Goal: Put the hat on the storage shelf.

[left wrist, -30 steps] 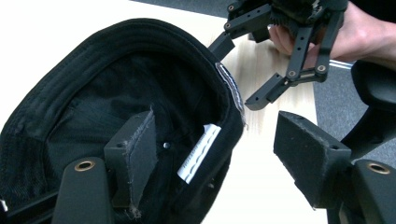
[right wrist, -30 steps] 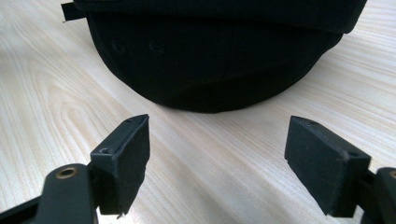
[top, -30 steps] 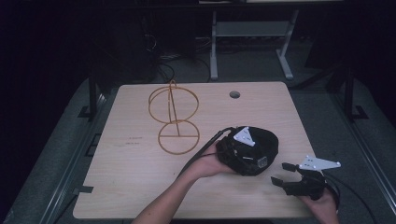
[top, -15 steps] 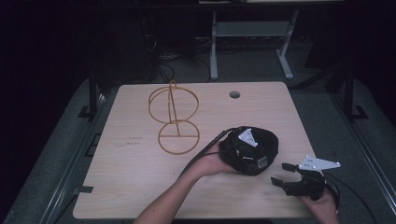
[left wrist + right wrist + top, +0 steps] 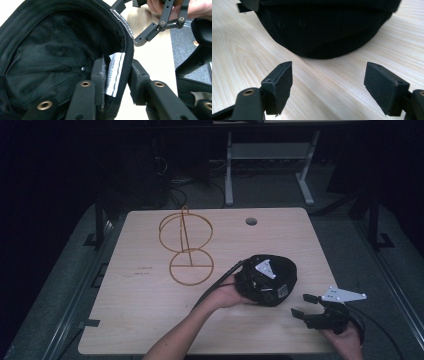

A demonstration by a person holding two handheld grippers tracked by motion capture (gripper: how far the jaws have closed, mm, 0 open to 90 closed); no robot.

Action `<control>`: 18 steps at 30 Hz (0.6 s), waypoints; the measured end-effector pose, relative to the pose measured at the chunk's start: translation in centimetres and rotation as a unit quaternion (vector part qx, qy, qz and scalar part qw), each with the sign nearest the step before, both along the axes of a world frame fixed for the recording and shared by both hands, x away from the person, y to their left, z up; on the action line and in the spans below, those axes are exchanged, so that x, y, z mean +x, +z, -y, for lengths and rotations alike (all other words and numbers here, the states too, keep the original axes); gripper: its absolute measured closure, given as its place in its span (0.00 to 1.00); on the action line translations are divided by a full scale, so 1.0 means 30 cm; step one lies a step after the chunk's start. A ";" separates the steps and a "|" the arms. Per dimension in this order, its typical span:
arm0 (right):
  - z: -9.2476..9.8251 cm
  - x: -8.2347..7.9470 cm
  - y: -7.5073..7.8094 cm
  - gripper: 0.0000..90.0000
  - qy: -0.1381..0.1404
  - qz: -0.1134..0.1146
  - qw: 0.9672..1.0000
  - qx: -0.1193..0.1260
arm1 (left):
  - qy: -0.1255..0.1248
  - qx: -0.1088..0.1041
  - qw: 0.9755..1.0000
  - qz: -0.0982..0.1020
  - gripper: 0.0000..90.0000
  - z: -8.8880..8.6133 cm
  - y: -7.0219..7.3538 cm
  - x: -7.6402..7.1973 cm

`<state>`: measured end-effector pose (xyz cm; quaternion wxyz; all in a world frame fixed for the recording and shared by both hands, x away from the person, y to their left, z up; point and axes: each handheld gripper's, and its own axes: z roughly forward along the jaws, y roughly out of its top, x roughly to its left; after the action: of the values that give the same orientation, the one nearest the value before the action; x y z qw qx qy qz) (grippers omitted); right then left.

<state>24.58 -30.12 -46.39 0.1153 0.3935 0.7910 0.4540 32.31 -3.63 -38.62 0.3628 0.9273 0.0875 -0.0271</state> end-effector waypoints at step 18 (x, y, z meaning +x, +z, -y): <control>-0.030 -0.013 0.040 0.29 0.022 0.021 0.999 0.028 | 0.040 -0.071 0.997 -0.005 0.88 -0.024 0.146 0.041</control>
<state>24.20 -29.23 -45.19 0.1111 0.3696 0.7840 0.4863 33.53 -2.91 -34.23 0.4286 0.8946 0.1242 -0.0233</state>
